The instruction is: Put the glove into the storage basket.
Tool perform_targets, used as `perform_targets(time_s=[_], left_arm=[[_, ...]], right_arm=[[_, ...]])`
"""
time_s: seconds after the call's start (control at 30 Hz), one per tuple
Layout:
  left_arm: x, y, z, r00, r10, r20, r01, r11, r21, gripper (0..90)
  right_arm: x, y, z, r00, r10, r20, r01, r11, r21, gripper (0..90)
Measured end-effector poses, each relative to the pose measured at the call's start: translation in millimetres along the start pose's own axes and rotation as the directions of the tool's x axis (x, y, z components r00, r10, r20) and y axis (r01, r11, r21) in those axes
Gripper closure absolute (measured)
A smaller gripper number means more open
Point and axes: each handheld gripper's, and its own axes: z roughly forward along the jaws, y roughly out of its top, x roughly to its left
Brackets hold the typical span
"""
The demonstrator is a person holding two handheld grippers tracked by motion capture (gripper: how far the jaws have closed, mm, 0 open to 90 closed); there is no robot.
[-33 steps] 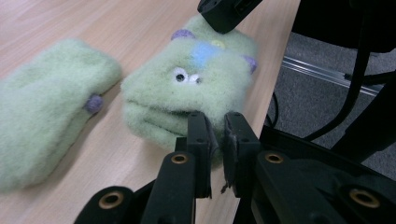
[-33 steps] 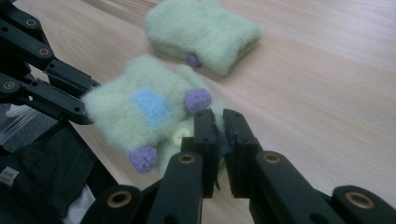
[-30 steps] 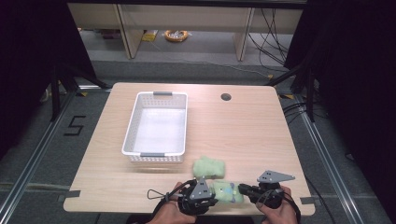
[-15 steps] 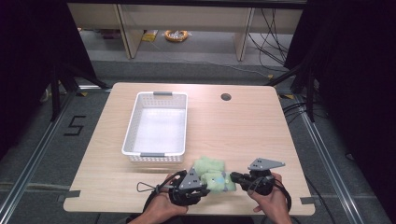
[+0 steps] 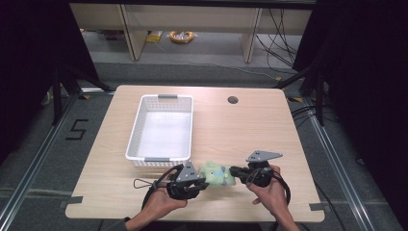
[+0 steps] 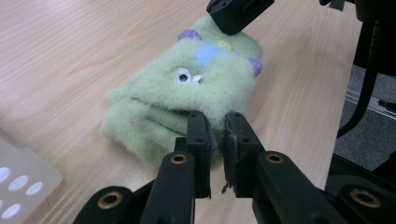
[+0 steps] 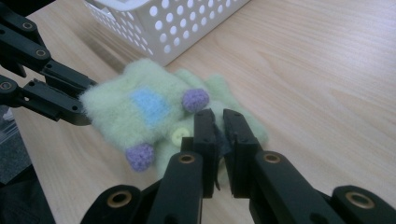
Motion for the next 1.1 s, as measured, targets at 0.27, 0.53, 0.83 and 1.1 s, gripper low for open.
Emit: perform_targets(time_s=[0.27, 0.53, 0.83, 1.1], left_arm=[[11.2, 1.3, 4.9, 0.9997, -0.007, -0.022, 0.007, 1.0000, -0.002, 81.0], [18.6, -2.0, 12.2, 0.9997, -0.004, -0.026, 0.005, 0.9992, 0.039, 80.6], [18.9, -5.5, 18.9, 0.9990, -0.036, -0.025, 0.037, 0.9987, 0.034, 80.2], [21.7, -8.5, 20.4, 0.9985, -0.049, -0.024, 0.050, 0.9972, 0.055, 79.6]], right_arm=[[-9.6, 8.8, 10.1, 1.0000, 0.000, 0.005, 0.000, 1.000, 0.011, 84.7], [-16.7, 10.8, 23.0, 0.9999, 0.014, 0.000, -0.014, 0.999, 0.040, 84.6], [-23.9, 7.1, 32.8, 0.9997, 0.023, -0.008, -0.022, 0.997, 0.073, 84.3], [-26.5, 3.5, 38.0, 0.9996, 0.028, 0.011, -0.029, 0.995, 0.100, 83.7]])
